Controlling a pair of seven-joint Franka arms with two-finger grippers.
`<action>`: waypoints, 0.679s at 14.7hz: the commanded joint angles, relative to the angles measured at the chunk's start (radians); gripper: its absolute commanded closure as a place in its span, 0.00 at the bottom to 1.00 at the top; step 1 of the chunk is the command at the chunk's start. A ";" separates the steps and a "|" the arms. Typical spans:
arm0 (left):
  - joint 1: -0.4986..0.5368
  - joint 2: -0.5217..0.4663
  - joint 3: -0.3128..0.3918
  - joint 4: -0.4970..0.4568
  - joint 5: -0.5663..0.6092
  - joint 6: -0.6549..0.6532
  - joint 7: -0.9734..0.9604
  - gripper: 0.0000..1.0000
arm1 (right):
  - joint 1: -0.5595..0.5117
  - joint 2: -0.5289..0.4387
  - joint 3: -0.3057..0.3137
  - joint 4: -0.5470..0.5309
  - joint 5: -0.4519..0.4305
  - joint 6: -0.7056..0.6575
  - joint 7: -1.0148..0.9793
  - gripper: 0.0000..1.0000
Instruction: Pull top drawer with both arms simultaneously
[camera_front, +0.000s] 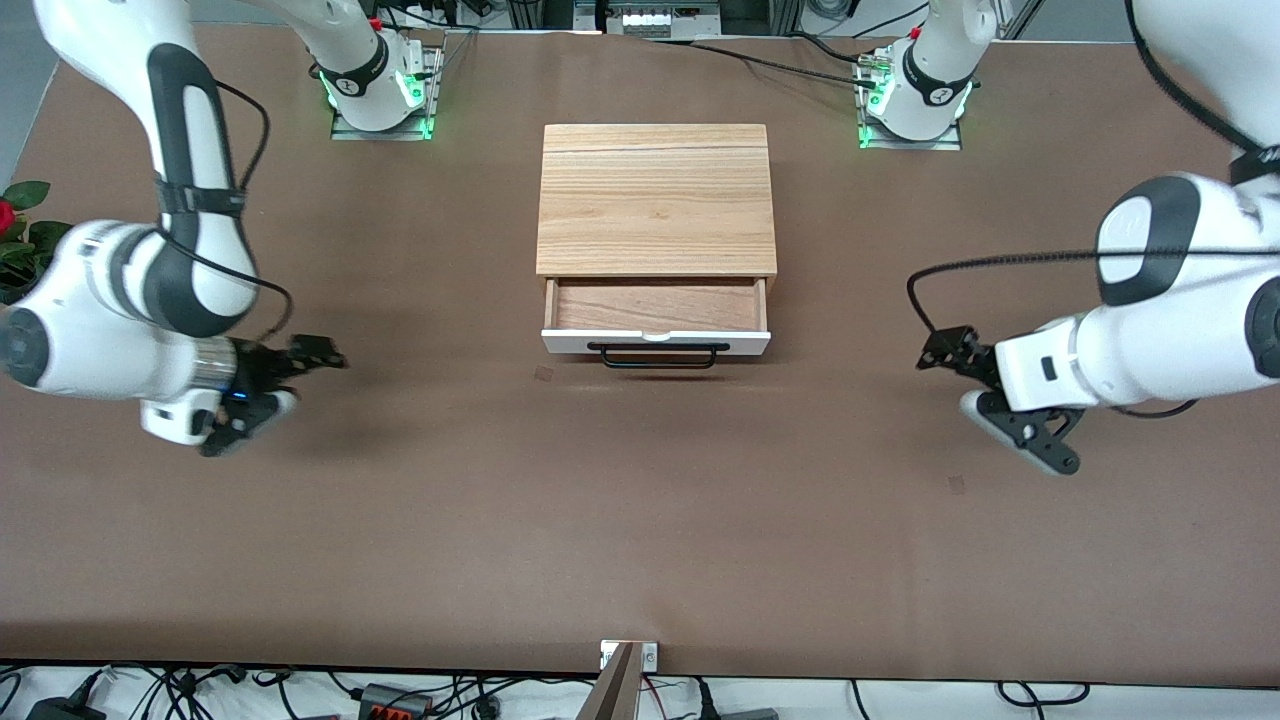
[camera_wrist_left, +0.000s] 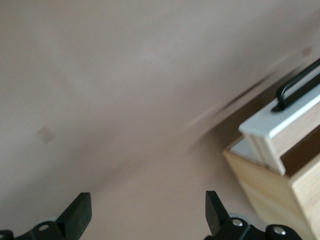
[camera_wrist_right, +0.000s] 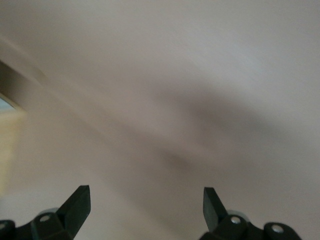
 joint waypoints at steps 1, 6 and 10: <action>0.031 -0.084 0.016 -0.018 0.039 -0.097 -0.139 0.00 | 0.017 -0.117 -0.008 0.047 -0.208 -0.164 0.139 0.00; 0.089 -0.184 0.004 -0.028 0.098 -0.201 -0.349 0.00 | 0.008 -0.131 -0.039 0.336 -0.310 -0.575 0.351 0.00; 0.101 -0.250 0.001 -0.100 0.096 -0.208 -0.347 0.00 | 0.042 -0.141 -0.104 0.464 -0.305 -0.679 0.383 0.00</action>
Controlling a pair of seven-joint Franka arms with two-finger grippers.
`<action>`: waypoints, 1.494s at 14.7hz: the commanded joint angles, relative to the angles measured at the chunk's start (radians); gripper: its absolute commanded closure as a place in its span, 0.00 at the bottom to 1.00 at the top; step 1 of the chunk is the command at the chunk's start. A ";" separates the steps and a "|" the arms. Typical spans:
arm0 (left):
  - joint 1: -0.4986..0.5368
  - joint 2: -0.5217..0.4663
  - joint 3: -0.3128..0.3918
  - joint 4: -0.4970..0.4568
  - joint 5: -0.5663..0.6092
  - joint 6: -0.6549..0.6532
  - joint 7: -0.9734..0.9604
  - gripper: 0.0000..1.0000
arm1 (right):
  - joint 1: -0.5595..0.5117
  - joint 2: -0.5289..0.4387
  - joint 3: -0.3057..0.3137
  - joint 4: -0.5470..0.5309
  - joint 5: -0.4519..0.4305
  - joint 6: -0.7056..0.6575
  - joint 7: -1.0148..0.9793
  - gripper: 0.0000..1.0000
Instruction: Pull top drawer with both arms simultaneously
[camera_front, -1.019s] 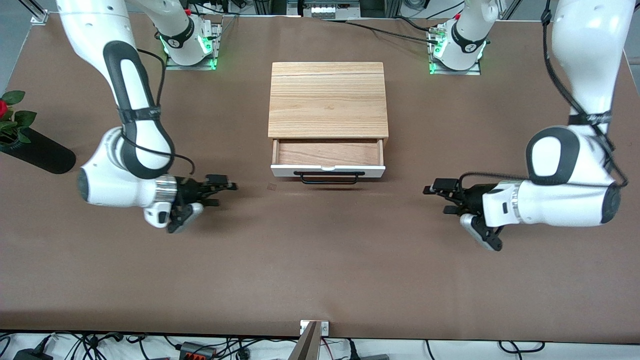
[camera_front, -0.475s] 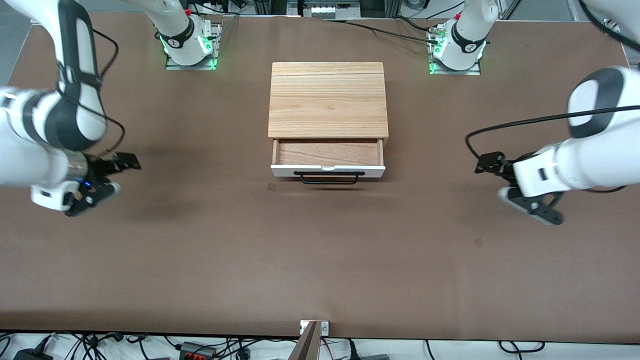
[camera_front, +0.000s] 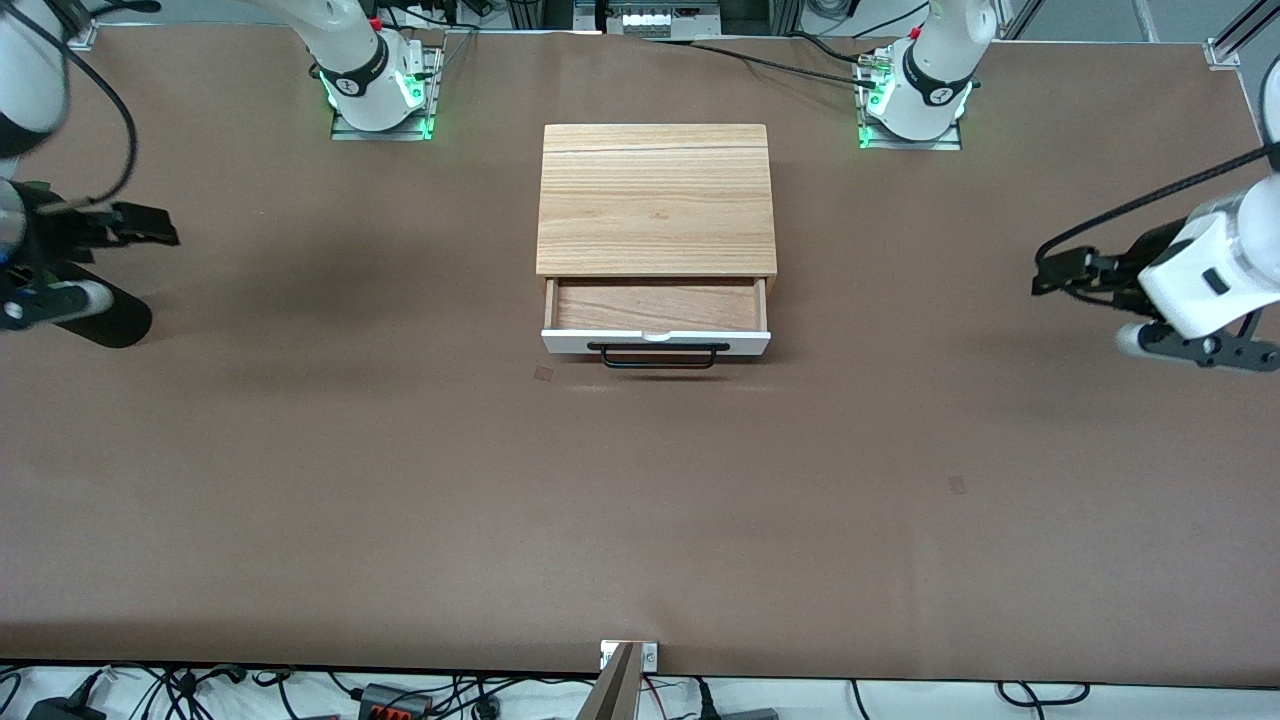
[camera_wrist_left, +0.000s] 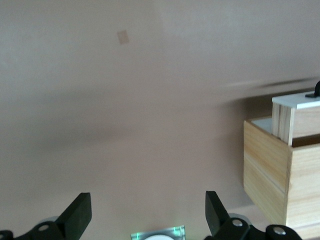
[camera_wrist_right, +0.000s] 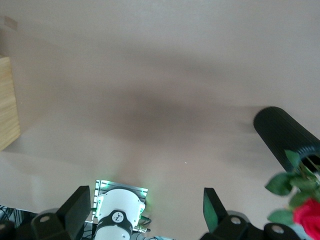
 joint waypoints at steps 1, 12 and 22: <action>0.015 -0.102 -0.018 -0.146 0.024 0.084 -0.017 0.00 | 0.066 0.019 -0.064 0.074 -0.011 -0.058 0.023 0.00; 0.015 -0.306 -0.018 -0.442 0.024 0.284 -0.017 0.00 | -0.442 -0.282 0.545 -0.419 -0.040 0.352 0.279 0.00; 0.008 -0.309 -0.012 -0.447 0.029 0.293 -0.016 0.00 | -0.478 -0.317 0.521 -0.419 -0.047 0.422 0.369 0.00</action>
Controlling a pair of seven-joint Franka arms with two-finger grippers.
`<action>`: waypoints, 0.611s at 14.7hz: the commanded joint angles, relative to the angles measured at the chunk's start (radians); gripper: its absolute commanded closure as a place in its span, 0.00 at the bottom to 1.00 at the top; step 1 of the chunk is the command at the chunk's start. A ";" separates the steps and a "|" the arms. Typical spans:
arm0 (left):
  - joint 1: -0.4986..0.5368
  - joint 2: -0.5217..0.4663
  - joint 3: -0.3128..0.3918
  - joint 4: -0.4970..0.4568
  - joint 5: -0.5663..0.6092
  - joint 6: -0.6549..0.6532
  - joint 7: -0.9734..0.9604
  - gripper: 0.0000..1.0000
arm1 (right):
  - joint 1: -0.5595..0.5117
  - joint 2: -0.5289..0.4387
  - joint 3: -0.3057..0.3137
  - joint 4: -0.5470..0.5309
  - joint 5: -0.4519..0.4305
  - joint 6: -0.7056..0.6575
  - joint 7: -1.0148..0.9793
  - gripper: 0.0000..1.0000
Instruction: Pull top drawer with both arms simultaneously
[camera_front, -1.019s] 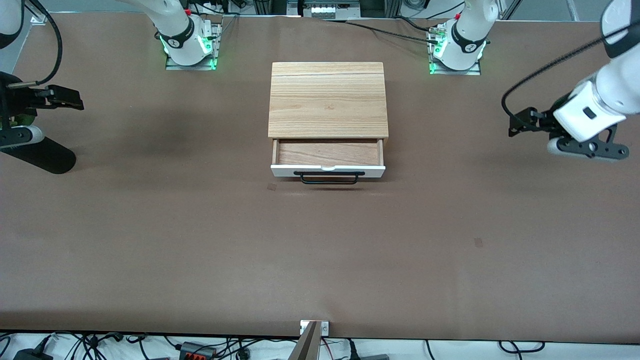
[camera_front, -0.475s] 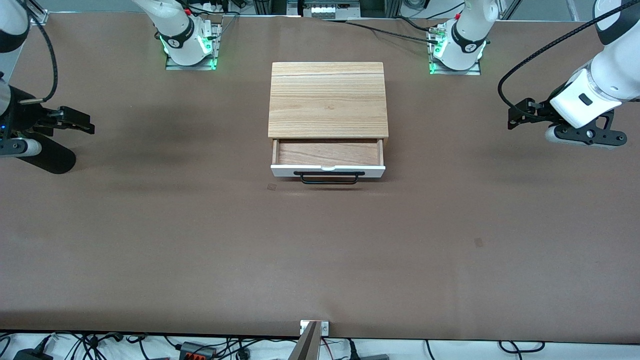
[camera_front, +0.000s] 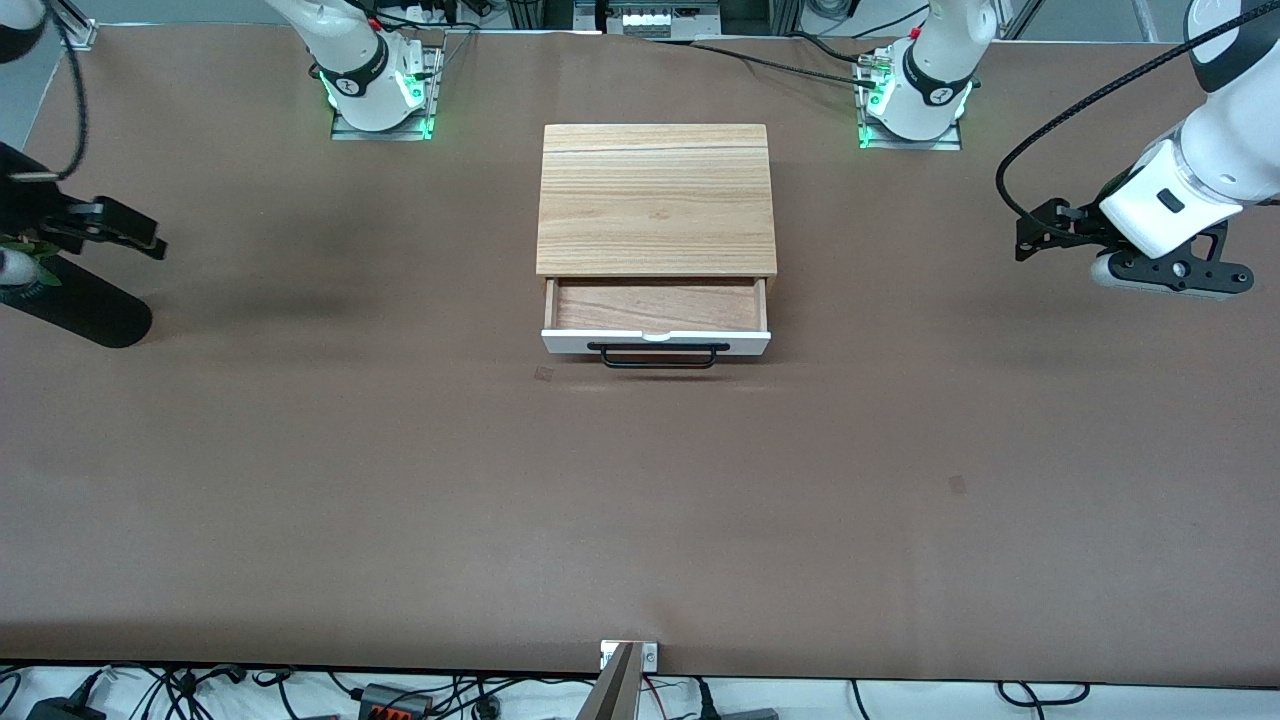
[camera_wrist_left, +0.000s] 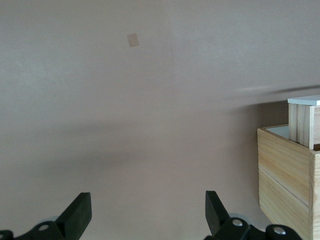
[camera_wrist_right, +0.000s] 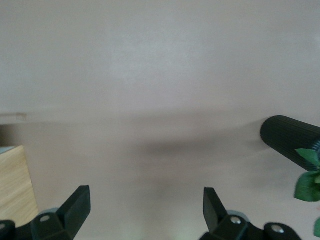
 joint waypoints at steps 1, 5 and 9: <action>0.002 -0.021 -0.009 -0.013 0.030 0.008 -0.007 0.00 | 0.018 -0.011 -0.012 0.006 -0.003 -0.006 0.040 0.00; 0.002 -0.016 -0.011 -0.011 0.030 -0.001 -0.012 0.00 | 0.010 0.015 -0.012 0.025 -0.003 -0.006 0.017 0.00; 0.002 -0.014 -0.011 -0.011 0.030 -0.006 -0.010 0.00 | 0.018 0.013 -0.009 0.038 -0.002 -0.058 0.036 0.00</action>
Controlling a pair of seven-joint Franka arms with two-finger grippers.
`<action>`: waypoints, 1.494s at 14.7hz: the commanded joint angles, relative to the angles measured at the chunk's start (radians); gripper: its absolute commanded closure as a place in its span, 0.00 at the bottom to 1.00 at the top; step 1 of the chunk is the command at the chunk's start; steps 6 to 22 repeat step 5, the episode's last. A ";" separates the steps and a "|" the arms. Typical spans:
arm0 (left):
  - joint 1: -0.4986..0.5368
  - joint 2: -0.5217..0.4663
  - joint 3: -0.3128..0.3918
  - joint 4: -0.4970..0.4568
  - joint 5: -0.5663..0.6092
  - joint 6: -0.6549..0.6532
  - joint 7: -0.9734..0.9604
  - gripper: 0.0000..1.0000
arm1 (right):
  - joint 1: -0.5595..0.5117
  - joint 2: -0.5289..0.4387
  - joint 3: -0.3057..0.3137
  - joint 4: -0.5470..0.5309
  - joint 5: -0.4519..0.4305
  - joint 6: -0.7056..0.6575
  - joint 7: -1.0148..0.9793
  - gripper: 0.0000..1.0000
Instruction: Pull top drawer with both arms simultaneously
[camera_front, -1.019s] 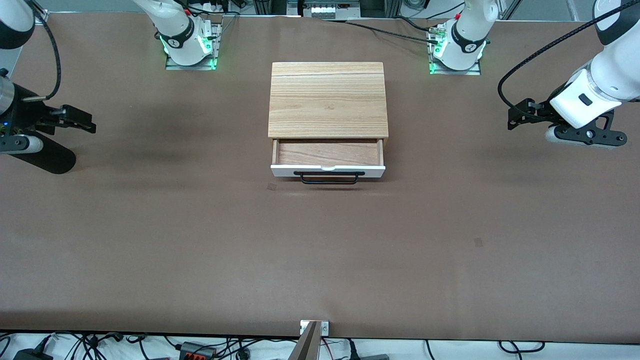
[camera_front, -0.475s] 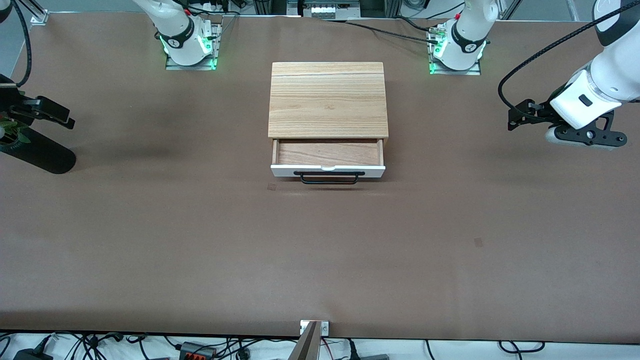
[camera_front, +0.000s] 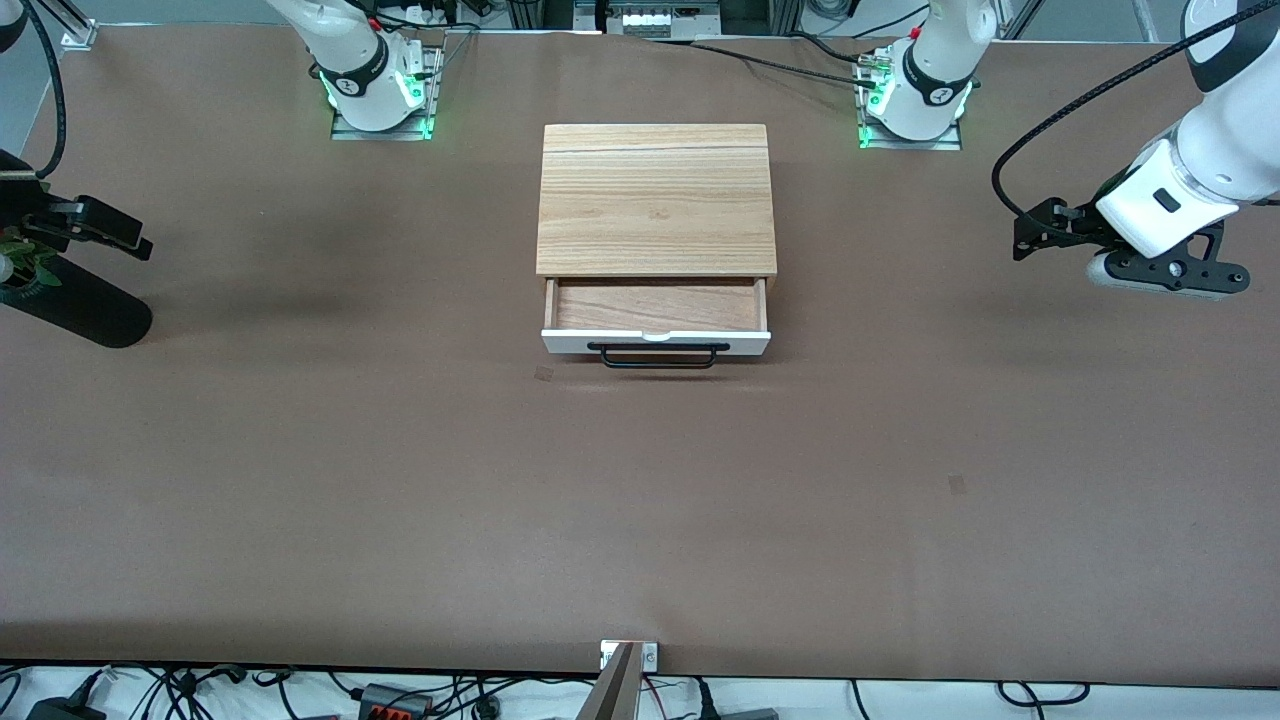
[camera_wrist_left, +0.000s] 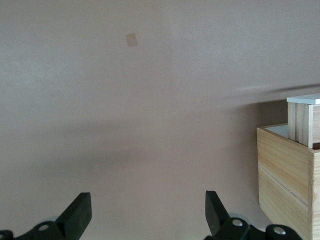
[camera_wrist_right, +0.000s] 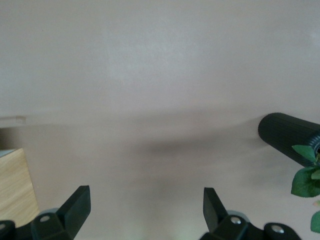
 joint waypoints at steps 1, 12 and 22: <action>0.002 -0.014 -0.007 -0.011 0.029 -0.004 -0.007 0.00 | 0.012 0.006 -0.002 0.027 -0.003 -0.036 0.022 0.00; 0.002 -0.014 -0.007 -0.011 0.029 -0.005 -0.010 0.00 | 0.012 0.006 0.001 0.025 -0.003 -0.036 0.019 0.00; 0.002 -0.014 -0.007 -0.011 0.029 -0.005 -0.010 0.00 | 0.012 0.006 0.001 0.025 -0.003 -0.036 0.019 0.00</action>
